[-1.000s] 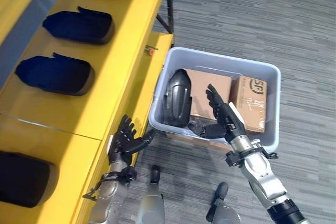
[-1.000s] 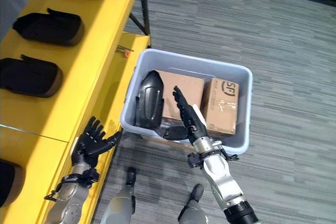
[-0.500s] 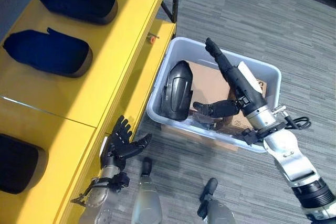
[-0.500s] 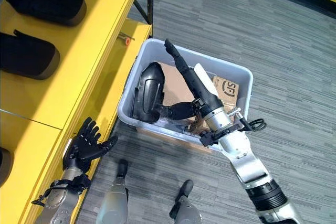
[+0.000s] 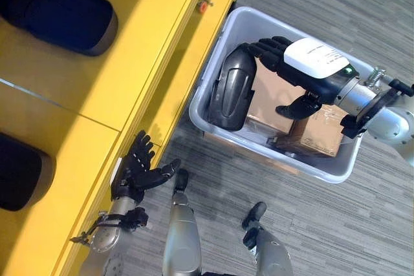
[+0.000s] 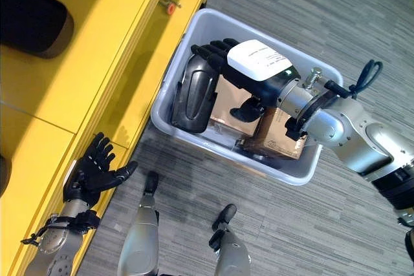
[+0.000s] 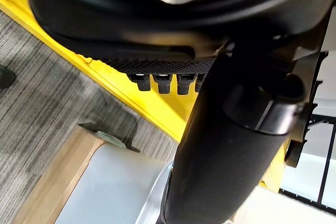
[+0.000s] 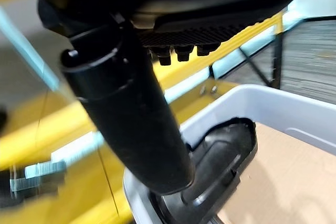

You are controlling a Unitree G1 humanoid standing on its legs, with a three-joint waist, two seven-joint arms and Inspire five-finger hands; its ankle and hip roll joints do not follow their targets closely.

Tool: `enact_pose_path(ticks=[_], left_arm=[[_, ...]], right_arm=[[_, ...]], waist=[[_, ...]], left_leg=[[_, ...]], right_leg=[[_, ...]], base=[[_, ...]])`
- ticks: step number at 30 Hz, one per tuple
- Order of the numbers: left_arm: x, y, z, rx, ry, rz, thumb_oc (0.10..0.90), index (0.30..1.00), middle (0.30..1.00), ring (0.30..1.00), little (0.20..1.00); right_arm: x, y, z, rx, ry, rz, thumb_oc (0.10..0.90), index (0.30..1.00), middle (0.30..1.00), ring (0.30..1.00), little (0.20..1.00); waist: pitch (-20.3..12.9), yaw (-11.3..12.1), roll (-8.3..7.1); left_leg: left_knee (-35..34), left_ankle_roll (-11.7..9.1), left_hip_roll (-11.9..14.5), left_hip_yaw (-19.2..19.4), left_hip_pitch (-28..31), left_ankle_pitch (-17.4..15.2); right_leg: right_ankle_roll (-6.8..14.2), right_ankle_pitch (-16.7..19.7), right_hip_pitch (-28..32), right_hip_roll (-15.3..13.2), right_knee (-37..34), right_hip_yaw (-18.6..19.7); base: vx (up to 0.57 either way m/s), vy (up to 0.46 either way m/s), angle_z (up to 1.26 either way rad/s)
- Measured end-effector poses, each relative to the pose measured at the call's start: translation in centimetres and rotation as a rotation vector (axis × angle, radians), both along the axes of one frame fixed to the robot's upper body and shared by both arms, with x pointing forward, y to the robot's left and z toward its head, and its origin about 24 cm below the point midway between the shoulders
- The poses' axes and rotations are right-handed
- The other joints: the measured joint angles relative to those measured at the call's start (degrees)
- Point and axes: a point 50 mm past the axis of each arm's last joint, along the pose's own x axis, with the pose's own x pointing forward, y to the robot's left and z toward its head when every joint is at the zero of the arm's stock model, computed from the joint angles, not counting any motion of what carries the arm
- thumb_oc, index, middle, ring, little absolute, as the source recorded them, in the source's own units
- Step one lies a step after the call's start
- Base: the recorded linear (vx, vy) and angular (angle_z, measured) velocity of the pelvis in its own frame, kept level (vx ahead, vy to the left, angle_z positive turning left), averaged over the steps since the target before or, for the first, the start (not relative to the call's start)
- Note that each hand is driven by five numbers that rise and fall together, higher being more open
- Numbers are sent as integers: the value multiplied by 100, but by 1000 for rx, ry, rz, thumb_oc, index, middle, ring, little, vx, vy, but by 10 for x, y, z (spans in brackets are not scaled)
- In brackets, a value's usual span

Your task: Move parts from the plastic box to the shelf.

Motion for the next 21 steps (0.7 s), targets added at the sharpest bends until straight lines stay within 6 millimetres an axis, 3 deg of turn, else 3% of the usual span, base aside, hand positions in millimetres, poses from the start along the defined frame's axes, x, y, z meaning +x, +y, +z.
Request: enact_pose_path(ticks=[3,6,8,21], left_arm=[[4,-3,5,17,-16,-32,900,1000,1000,1000,1000],[4,-2,1,19,-1,-28,900,1000,1000,1000,1000],[3,-1,2,34,2,-35,900,1000,1000,1000,1000],[9,0,10,44,-43,-20,900,1000,1000,1000,1000]], right_arm=[[9,14,3,-199,-24,14,900,1000,1000,1000,1000],[10,16,-2,-205,-6,31,900,1000,1000,1000,1000],[13,20,-1,-303,-30,30,900,1000,1000,1000,1000],[41,-14,-10,-552,-53,-167,900,1000,1000,1000,1000]], waist=[[86,134,109],[96,220,118],[102,277,138],[98,238,148]], left_leg=[[-2,-49,13,-169,-239,74],[3,-67,-35,-272,-379,92],[2,-68,-64,-317,-494,156],[1,-77,-30,-459,-1163,369]], right_leg=[[-28,-326,-400,-97,624,-54],[-33,-606,-605,-246,1044,-138],[-65,-735,-806,-320,1330,-138],[-250,-1095,-1734,-483,2205,-128]], base=[[-27,-91,23],[22,-123,24],[-5,-44,16],[-4,-57,4]])
